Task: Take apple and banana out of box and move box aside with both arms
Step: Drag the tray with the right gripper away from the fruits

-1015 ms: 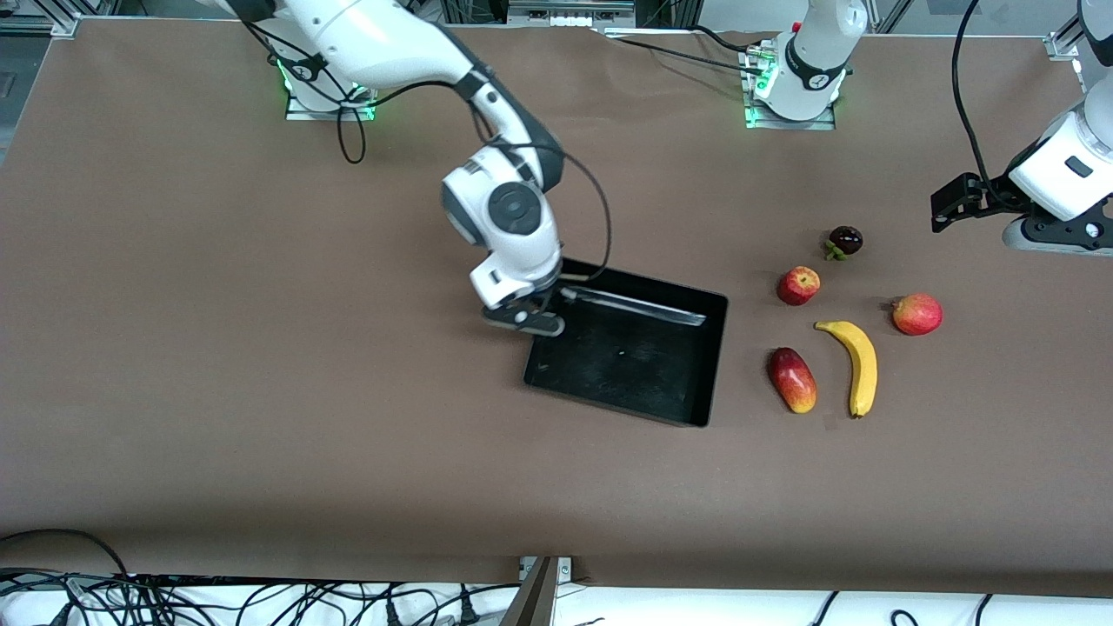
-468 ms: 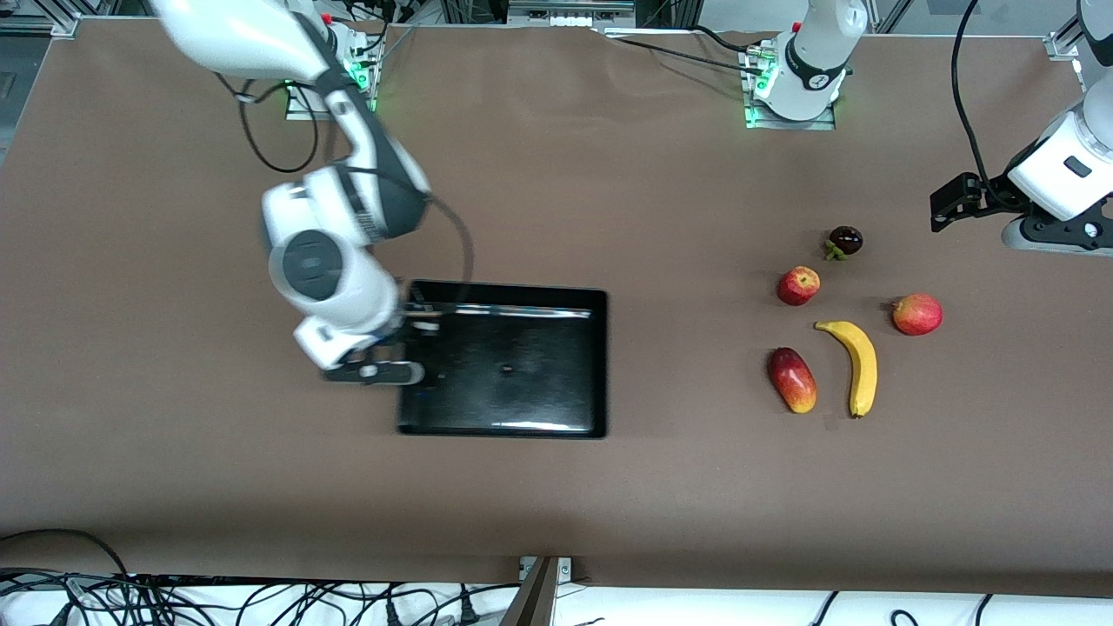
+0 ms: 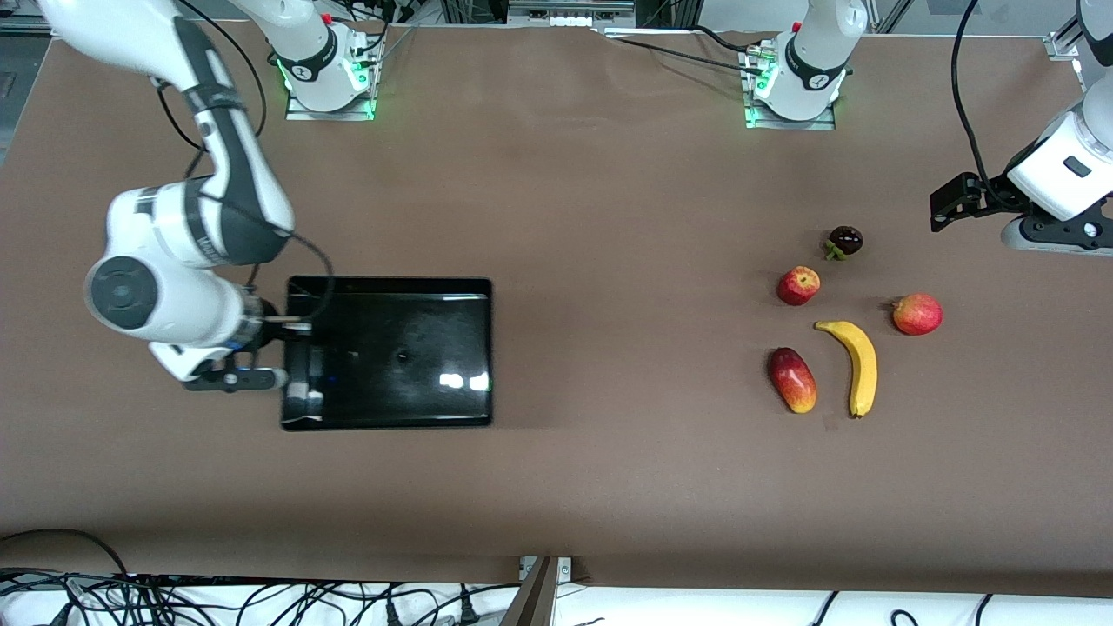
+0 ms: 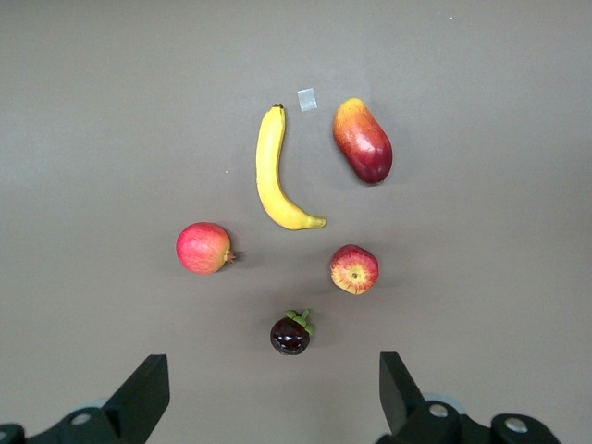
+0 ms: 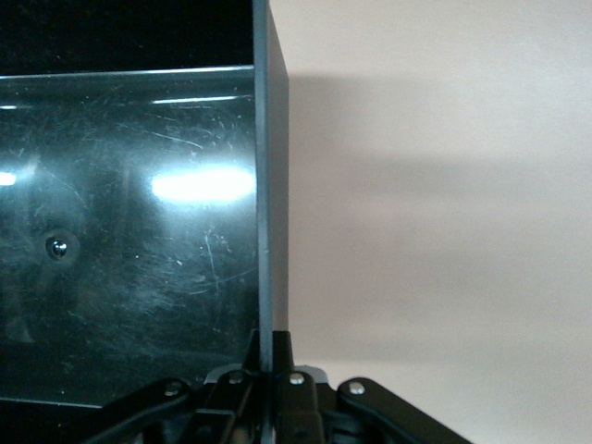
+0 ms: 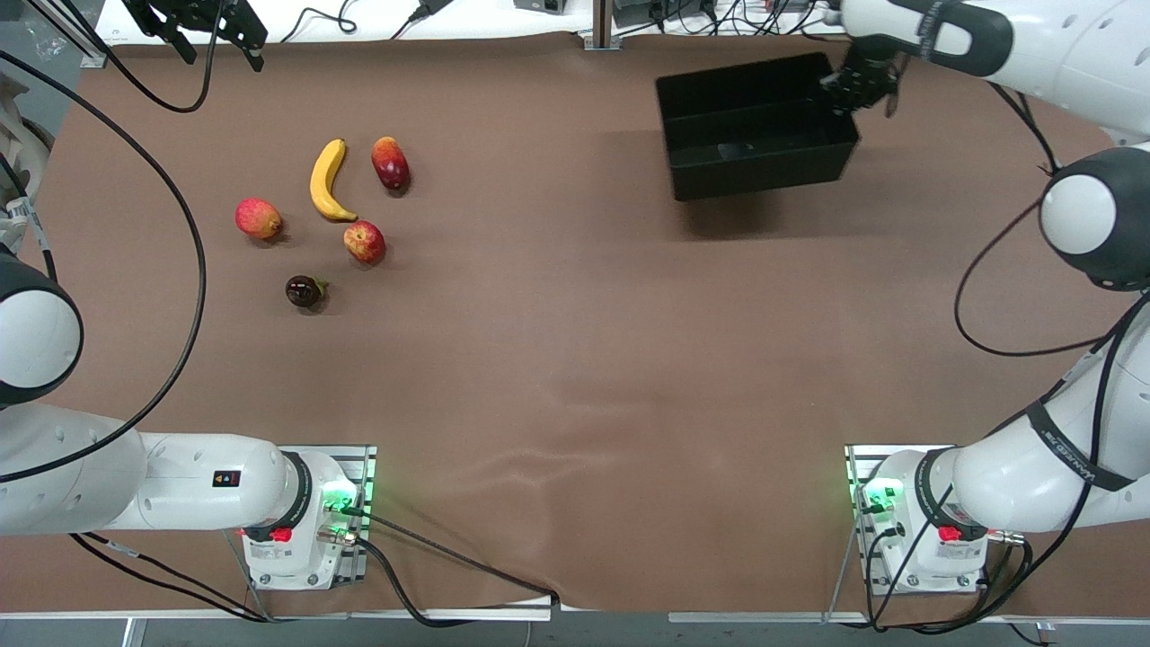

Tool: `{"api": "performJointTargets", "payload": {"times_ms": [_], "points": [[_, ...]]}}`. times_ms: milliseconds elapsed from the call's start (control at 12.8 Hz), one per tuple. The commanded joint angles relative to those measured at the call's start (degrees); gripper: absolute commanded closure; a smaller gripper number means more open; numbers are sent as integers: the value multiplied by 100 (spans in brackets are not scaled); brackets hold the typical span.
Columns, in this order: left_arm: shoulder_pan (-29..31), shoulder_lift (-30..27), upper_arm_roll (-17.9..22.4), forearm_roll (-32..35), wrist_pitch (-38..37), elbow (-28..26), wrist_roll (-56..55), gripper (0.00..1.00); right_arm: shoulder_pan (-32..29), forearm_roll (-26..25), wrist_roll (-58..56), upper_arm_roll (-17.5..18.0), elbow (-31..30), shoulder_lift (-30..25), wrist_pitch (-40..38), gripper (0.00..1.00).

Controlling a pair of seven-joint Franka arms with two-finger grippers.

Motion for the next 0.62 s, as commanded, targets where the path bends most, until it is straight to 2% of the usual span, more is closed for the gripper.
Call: {"api": "performJointTargets", "payload": {"times_ms": [0,546], "points": [[-10,-70,18,-107,-39,-46,68,0,-444,121,-759,51,-912,-289,865,100],[-10,-70,18,-107,-48,-46,68,0,-613,130,-893,34,-1459,-245,1290,100]]}}
